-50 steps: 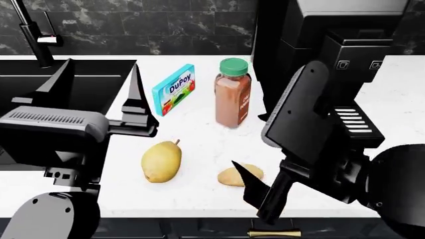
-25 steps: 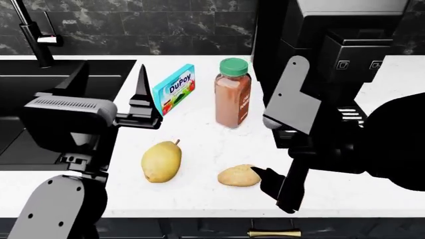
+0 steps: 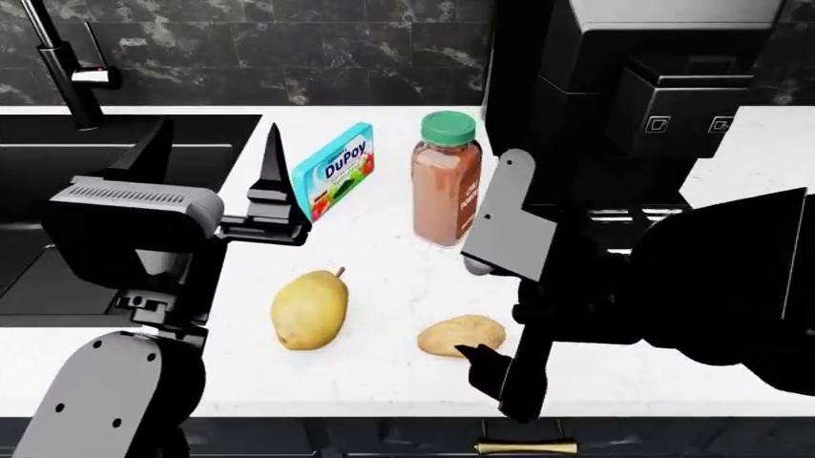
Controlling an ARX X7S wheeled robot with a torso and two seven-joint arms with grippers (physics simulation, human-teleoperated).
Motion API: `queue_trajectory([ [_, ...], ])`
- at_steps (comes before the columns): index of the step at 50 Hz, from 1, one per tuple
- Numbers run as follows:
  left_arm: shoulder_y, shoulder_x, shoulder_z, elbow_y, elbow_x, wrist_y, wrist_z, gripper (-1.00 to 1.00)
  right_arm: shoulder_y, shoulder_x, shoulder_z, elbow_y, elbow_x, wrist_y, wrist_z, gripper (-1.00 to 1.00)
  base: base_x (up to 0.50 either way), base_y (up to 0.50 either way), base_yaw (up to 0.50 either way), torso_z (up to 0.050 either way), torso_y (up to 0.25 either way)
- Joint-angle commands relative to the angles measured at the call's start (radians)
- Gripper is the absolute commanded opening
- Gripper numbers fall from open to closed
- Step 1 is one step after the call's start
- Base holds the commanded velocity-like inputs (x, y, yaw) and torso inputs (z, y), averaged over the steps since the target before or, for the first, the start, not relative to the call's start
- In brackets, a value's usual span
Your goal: Pick up the fruits and vegetables and place them in the sink. Turn on the sink faucet to wash them. Then turn the sink off and put them in the tray.
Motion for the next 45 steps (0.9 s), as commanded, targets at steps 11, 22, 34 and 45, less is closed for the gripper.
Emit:
queue_trajectory([
  [11,0.002,-0.009,0.010,0.005,-0.007,0.001,-0.010,1.00,-0.087,0.032,-0.063,0.003,-0.054,-0.070,-0.011,1.00,0.00,0.00,0.00,0.000,0.000],
  [22,0.002,-0.012,0.020,-0.003,-0.007,0.006,-0.011,1.00,-0.128,0.026,-0.105,0.037,-0.122,-0.133,-0.044,1.00,0.00,0.00,0.00,0.000,0.000],
  [34,0.003,-0.017,0.025,-0.003,-0.011,0.008,-0.015,1.00,-0.150,0.003,-0.150,0.095,-0.200,-0.200,-0.087,1.00,0.00,0.00,0.00,0.000,0.000],
  [45,0.004,-0.020,0.031,-0.008,-0.012,0.014,-0.019,1.00,-0.183,-0.007,-0.180,0.141,-0.250,-0.254,-0.108,1.00,0.00,0.00,0.00,0.000,0.000],
])
